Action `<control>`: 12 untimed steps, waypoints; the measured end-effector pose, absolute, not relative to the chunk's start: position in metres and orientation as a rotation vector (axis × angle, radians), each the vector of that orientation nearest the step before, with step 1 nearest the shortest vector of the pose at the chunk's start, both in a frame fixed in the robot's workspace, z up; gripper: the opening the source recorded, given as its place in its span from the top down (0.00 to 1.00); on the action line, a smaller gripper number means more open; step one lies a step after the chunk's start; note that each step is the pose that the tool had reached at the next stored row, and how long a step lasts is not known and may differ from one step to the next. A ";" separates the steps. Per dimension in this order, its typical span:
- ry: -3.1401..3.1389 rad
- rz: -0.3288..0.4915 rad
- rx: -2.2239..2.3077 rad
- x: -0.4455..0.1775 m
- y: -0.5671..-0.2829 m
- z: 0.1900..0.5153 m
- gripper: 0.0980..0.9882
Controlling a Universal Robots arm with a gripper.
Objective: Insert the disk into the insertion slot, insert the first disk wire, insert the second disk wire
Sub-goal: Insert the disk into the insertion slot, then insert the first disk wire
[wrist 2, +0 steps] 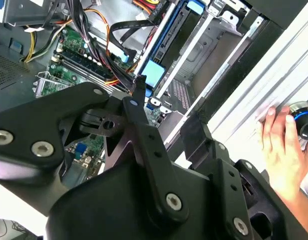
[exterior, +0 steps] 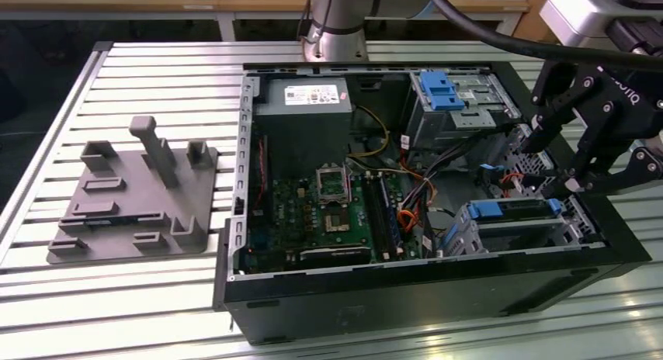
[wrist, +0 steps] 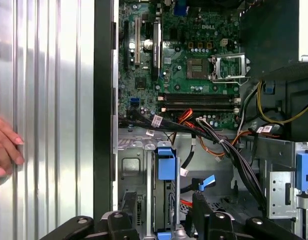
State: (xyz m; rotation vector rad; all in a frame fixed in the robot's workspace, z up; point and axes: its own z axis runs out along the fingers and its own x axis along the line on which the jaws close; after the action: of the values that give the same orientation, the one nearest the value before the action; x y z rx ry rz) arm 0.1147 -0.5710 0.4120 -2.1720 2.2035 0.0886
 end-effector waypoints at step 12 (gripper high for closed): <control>2.204 0.089 -2.171 0.115 -0.571 0.411 0.48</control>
State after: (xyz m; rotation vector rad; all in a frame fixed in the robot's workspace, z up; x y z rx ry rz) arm 0.1147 -0.5710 0.4115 -2.1710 2.2044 0.0887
